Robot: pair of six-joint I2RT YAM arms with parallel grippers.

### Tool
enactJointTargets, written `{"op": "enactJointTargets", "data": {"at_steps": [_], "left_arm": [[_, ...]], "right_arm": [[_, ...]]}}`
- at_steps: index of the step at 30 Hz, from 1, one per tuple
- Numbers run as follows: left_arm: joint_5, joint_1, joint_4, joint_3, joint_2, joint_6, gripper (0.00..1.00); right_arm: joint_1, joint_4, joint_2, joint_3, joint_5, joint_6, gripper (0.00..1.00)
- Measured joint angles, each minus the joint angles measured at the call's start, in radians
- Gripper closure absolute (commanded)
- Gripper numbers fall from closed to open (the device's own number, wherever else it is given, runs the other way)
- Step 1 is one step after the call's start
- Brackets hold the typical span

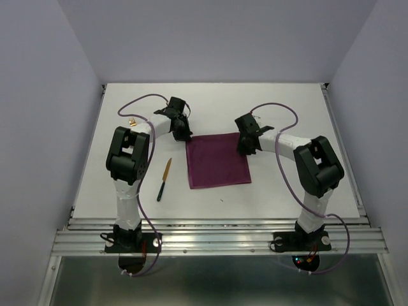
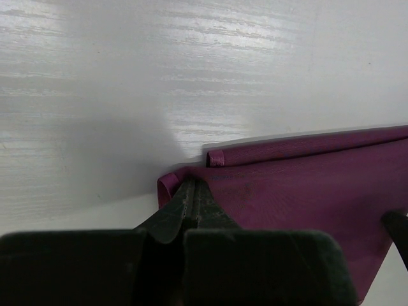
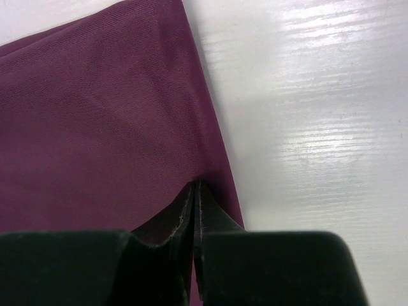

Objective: Fold the napkin into a case and place the utensils inside
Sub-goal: Smooth out the square-folded napkin at the center of the board.

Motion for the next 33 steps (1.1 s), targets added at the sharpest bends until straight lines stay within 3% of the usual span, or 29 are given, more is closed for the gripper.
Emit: {"op": "enactJointTargets", "data": {"at_steps": [6,13,21,27,33], "left_arm": [[-0.001,-0.005,-0.002,-0.006,-0.014,0.004,1.0],[-0.001,-0.012,-0.002,-0.013,-0.047,0.005,1.0],[-0.001,-0.02,-0.004,-0.013,-0.047,0.006,1.0],[-0.027,-0.026,-0.025,-0.01,-0.078,0.022,0.84],[-0.082,-0.026,-0.085,0.076,-0.124,0.05,0.82]], "right_arm": [[0.0,0.009,-0.054,-0.058,-0.019,-0.001,0.95],[0.0,0.024,-0.269,-0.209,-0.063,0.007,0.96],[-0.001,0.077,-0.26,-0.332,-0.099,0.056,0.99],[0.001,0.038,-0.345,-0.343,-0.081,0.064,0.95],[0.001,0.013,-0.399,-0.256,-0.043,0.047,0.9]]}}
